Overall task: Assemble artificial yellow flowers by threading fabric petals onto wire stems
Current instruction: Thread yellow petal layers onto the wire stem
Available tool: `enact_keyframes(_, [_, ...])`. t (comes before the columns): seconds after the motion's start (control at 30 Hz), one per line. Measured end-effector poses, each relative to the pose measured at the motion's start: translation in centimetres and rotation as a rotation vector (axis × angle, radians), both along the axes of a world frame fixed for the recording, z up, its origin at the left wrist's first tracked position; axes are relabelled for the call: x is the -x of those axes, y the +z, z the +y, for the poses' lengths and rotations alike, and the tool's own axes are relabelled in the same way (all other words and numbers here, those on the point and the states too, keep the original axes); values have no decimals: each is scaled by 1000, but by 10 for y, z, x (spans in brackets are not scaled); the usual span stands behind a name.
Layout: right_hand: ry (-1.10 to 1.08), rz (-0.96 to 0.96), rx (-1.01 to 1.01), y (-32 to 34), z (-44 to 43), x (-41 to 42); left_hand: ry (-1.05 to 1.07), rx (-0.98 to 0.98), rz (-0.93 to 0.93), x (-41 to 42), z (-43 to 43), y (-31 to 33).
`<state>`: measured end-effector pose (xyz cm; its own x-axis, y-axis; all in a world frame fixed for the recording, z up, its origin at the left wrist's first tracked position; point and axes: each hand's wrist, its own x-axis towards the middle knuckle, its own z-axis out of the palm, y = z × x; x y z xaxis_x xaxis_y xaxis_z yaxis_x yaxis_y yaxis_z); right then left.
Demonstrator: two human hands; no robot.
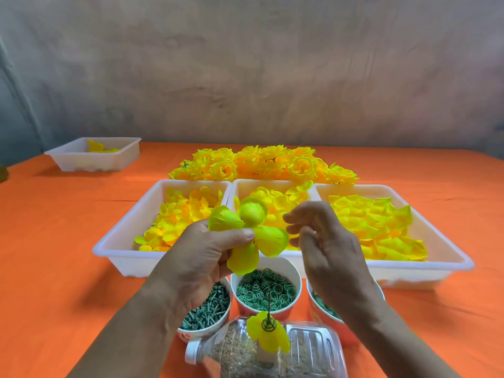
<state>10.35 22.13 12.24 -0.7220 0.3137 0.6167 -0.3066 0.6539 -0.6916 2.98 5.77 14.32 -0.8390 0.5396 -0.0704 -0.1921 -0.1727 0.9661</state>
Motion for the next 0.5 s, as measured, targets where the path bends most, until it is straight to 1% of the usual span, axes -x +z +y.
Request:
enact_keyframes(0.03, [84, -88, 213, 6, -2, 0, -12, -6, 10, -1, 0, 2])
enact_keyframes(0.07, [148, -158, 365, 12, -3, -1, -26, -11, 23, -2, -1, 4])
enact_keyframes(0.1, [214, -223, 478, 17, -3, -1, -39, -14, 40, -4, -1, 7])
enact_keyframes(0.17, [335, -290, 612, 24, -6, -4, -76, -21, 83, -9, -2, 14])
enact_keyframes(0.23, [444, -273, 691, 30, -10, -9, -124, -18, 137, -16, -4, 21])
enact_keyframes(0.3, [489, -241, 727, 33, -13, -15, -151, -5, 174, -22, -7, 25])
enact_keyframes(0.5, [576, -256, 804, 29, -16, -28, -153, 2, 125, -36, -15, 21])
